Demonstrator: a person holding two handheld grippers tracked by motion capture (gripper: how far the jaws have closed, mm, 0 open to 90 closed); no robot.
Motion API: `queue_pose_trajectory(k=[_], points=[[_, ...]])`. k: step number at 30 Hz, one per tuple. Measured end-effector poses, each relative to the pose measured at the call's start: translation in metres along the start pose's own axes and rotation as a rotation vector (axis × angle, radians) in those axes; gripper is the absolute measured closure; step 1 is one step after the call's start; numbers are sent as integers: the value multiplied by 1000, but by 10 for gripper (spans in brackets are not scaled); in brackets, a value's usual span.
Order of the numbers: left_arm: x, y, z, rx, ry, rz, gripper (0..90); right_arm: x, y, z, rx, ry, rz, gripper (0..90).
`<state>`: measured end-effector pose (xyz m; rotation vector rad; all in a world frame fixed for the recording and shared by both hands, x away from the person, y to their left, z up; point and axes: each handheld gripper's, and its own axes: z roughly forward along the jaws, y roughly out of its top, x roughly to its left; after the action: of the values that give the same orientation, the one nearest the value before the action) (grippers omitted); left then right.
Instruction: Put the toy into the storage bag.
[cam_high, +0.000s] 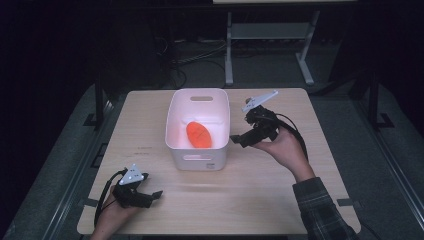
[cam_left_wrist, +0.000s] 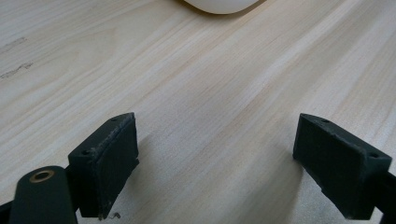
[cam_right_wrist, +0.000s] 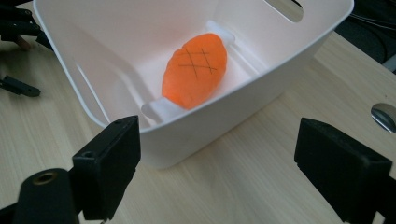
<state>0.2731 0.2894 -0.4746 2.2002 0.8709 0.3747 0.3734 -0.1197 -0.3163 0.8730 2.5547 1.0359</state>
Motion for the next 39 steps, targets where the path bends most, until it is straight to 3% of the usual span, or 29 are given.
queue_pose_trajectory(k=[19,39], points=[[0,0,0,2,0,2,131,-7,-60,-2,-40,-34,74,132],[0,0,0,0,-1,1,131,-10,-132,8,-53,-64,171,123]])
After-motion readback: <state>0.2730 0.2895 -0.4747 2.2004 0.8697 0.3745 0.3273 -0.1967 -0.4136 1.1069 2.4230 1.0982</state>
